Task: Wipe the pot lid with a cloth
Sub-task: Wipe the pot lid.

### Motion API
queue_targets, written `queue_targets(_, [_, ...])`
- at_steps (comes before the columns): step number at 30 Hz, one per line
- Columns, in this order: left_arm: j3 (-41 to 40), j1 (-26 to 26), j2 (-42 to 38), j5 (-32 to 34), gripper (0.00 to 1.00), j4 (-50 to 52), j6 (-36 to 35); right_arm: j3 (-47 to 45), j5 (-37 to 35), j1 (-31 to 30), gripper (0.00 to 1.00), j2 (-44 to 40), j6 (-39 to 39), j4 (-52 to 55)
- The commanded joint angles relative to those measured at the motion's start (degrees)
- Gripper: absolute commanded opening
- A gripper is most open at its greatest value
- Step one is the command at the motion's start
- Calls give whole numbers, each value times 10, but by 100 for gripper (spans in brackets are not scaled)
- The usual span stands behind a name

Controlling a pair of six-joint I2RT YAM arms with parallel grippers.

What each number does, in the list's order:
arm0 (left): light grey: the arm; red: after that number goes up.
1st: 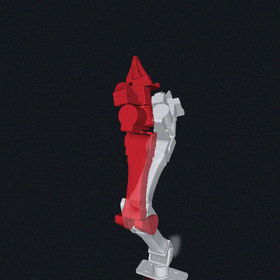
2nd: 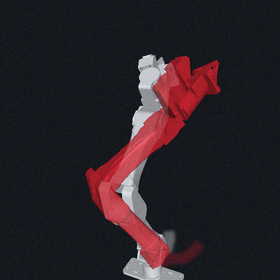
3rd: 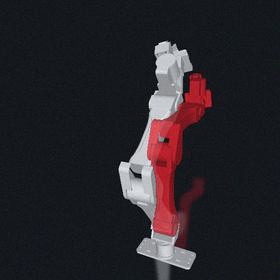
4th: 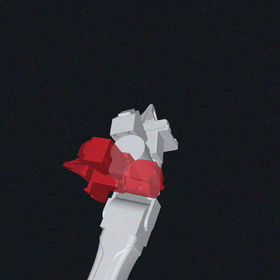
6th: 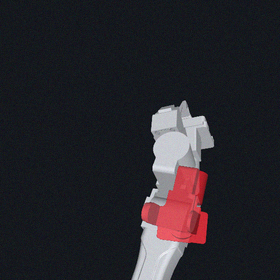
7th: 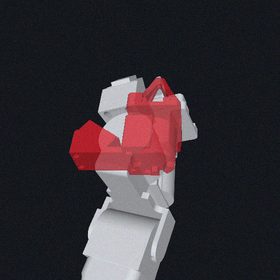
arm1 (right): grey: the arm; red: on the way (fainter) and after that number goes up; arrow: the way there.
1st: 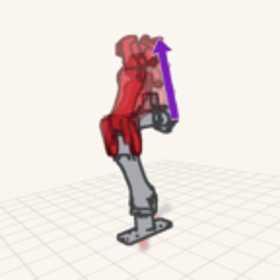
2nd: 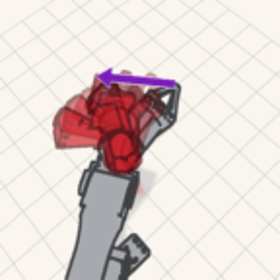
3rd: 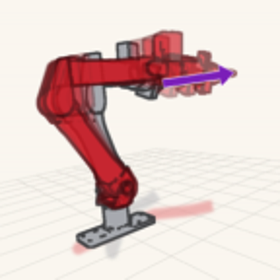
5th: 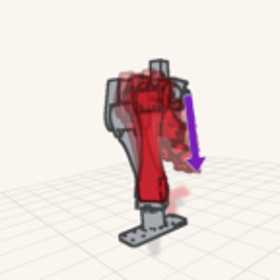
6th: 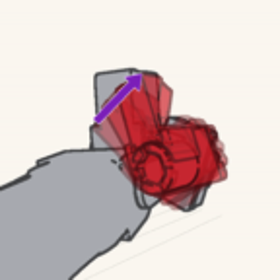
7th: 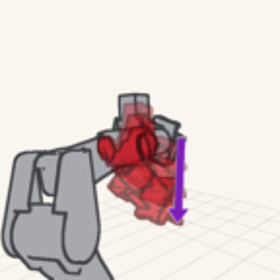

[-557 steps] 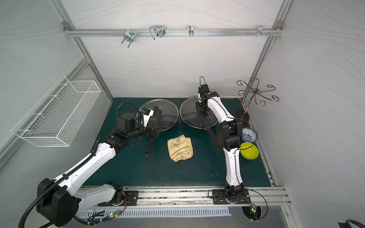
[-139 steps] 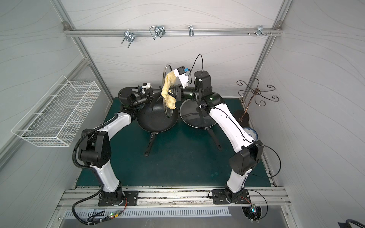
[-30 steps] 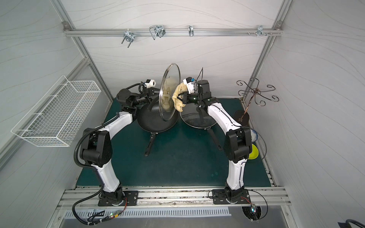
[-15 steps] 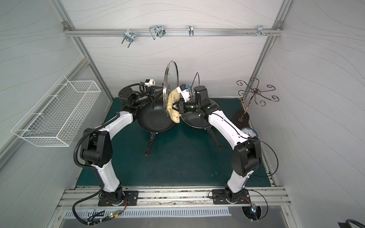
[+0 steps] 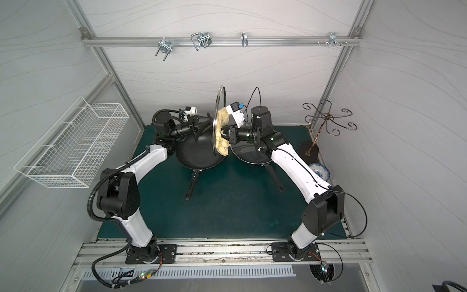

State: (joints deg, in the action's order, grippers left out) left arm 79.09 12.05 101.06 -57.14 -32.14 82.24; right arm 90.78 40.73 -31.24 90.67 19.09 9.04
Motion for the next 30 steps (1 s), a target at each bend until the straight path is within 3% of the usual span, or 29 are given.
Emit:
queue_targets(1, [27, 0, -67, 15, 0, -30, -85, -12, -41, 16, 0, -37, 14, -11])
queue_targets(4, [28, -3, -88, 40, 0, 45, -168, -34, -100, 44, 0, -63, 31, 9])
queue_targets(9, [37, -2, -135, 133, 0, 223, -368, -66, -160, 92, 0, -106, 31, 55])
queue_targets(18, [31, 17, -181, 268, 0, 344, -603, -16, -209, 99, 0, -143, -68, 184])
queue_targets(24, [67, 63, -166, 384, 0, 411, -713, 28, -270, 33, 0, -126, -135, 236])
queue_targets(30, [83, 98, -151, 490, 0, 420, -718, 53, -327, -38, 0, -76, -190, 256])
